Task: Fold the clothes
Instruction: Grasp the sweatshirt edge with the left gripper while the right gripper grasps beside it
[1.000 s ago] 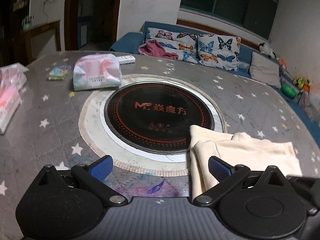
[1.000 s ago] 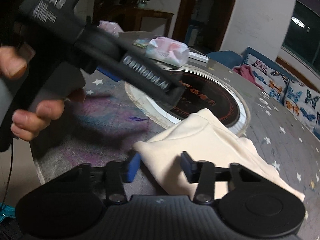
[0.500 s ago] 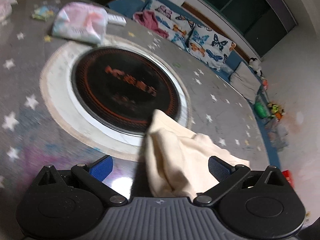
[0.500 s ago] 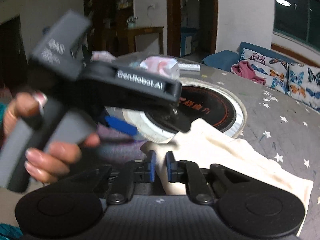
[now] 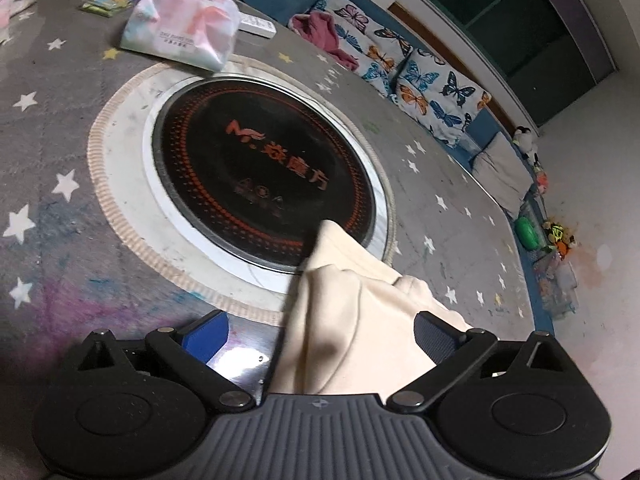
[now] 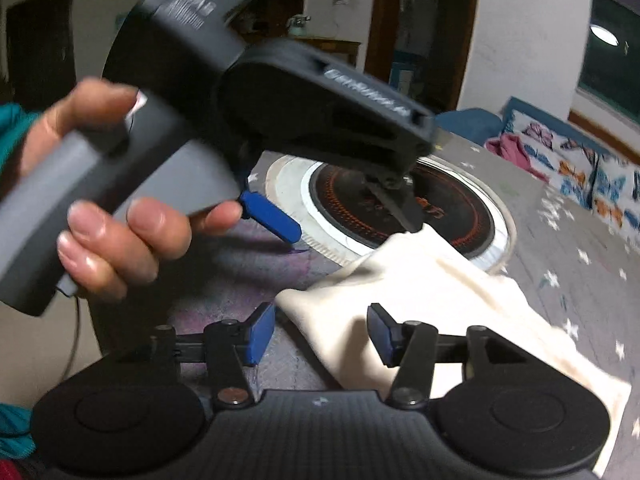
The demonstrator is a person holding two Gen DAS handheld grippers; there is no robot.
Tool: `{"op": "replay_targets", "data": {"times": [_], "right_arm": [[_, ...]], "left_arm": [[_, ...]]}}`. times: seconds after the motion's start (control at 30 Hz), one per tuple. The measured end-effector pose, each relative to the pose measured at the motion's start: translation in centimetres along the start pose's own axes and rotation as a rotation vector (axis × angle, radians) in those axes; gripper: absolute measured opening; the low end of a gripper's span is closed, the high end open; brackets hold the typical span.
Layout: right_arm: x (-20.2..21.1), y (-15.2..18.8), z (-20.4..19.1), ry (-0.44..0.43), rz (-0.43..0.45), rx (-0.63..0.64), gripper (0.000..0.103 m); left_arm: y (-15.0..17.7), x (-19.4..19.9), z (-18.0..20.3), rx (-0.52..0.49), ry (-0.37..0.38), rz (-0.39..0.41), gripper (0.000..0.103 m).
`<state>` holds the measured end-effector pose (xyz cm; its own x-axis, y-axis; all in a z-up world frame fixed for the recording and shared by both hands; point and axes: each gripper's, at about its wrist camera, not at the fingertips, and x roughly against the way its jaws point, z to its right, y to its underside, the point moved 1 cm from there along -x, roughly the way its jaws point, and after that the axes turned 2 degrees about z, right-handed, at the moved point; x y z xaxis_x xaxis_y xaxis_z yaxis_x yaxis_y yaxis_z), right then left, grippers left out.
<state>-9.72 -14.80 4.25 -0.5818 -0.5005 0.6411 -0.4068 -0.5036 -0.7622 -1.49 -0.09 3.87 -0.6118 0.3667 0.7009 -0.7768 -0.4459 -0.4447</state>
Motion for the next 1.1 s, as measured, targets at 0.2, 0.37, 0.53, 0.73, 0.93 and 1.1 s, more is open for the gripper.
{"op": "replay_targets", "data": {"times": [0.2,0.37,0.53,0.73,0.93,1.1], "right_arm": [[-1.8,0.0,-0.8,0.066,-0.032,0.063,0.031],[-0.1,-0.8,1.5,0.024,0.019,-0.078,0.015],[1.9,-1.0,4.1,-0.026,0.070,-0.220,0.014],[3.3,-0.5,5.0,-0.061,0.095,-0.258,0.014],[3.2,0.1,4.6,-0.078,0.083,-0.242,0.015],[3.9,0.9,5.8,-0.075,0.093,-0.297,0.020]], "left_arm": [[0.3,-0.7,-0.3,0.021,0.017,-0.030,0.101],[0.4,-1.4,-0.1,0.051,0.052,-0.054,0.101],[0.5,-2.3,0.7,0.074,0.097,-0.078,0.100],[0.9,-3.5,1.1,0.114,0.161,-0.111,0.073],[1.7,-4.4,0.8,0.136,0.175,-0.135,0.028],[1.7,-4.2,0.5,0.119,0.167,-0.128,0.021]]}}
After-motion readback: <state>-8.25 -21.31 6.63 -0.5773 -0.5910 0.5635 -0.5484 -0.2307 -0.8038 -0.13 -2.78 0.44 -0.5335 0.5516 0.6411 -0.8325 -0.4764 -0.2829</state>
